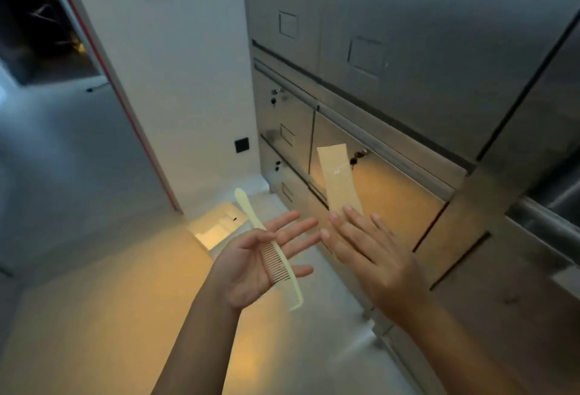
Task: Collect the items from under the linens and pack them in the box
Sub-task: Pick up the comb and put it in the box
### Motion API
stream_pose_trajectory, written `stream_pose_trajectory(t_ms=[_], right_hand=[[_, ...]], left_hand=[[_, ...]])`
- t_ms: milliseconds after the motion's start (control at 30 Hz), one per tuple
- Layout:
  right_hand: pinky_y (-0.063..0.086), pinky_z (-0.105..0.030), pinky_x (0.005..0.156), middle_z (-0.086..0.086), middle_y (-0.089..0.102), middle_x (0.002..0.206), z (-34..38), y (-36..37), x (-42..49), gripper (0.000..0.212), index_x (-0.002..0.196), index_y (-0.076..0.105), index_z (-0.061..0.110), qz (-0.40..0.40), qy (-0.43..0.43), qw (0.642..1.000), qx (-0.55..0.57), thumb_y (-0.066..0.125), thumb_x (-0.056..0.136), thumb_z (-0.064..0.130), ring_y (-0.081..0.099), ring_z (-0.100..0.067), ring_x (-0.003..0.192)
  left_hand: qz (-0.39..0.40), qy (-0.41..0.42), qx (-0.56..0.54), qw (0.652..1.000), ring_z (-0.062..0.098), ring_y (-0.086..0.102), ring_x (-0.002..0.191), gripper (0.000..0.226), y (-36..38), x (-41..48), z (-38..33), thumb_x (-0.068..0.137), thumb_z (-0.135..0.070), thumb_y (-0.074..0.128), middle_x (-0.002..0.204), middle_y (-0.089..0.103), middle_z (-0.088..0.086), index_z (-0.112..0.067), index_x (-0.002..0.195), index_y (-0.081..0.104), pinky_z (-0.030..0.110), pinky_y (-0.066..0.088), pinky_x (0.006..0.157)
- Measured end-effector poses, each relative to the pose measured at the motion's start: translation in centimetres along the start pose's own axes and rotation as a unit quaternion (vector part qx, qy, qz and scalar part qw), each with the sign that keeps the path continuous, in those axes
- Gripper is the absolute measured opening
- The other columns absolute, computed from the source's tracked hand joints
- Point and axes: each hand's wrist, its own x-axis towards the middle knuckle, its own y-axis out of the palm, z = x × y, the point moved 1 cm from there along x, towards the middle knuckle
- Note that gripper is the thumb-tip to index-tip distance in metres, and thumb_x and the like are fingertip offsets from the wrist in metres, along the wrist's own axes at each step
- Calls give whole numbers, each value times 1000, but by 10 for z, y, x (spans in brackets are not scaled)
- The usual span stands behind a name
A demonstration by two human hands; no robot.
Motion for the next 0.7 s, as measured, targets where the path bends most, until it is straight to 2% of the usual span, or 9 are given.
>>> stream_pose_trajectory(t_ms=[233, 333, 700], right_hand=[[47, -51, 93, -13, 53, 127, 55, 86, 74, 39, 125, 53, 10, -16, -22, 997, 67, 55, 86, 9, 53, -32, 117], [47, -52, 90, -15, 58, 123, 63, 110, 96, 36, 121, 56, 8, -4, -32, 996, 81, 53, 85, 7, 55, -34, 114], [47, -52, 87, -16, 62, 118, 24, 223, 152, 34, 114, 61, 5, 10, -52, 989, 138, 51, 83, -1, 59, -35, 109]], left_hand=[[-54, 33, -2, 998, 33, 56, 115, 61, -68, -44, -80, 73, 0, 46, 130, 55, 20, -3, 134, 40, 53, 55, 70], [-68, 42, -10, 997, 33, 56, 115, 59, -87, -49, -100, 76, -5, 40, 130, 54, 20, -3, 135, 39, 53, 55, 71], [-118, 97, -26, 988, 36, 56, 115, 53, -156, 0, -164, 80, -3, 35, 128, 57, 19, -3, 132, 42, 51, 56, 71]])
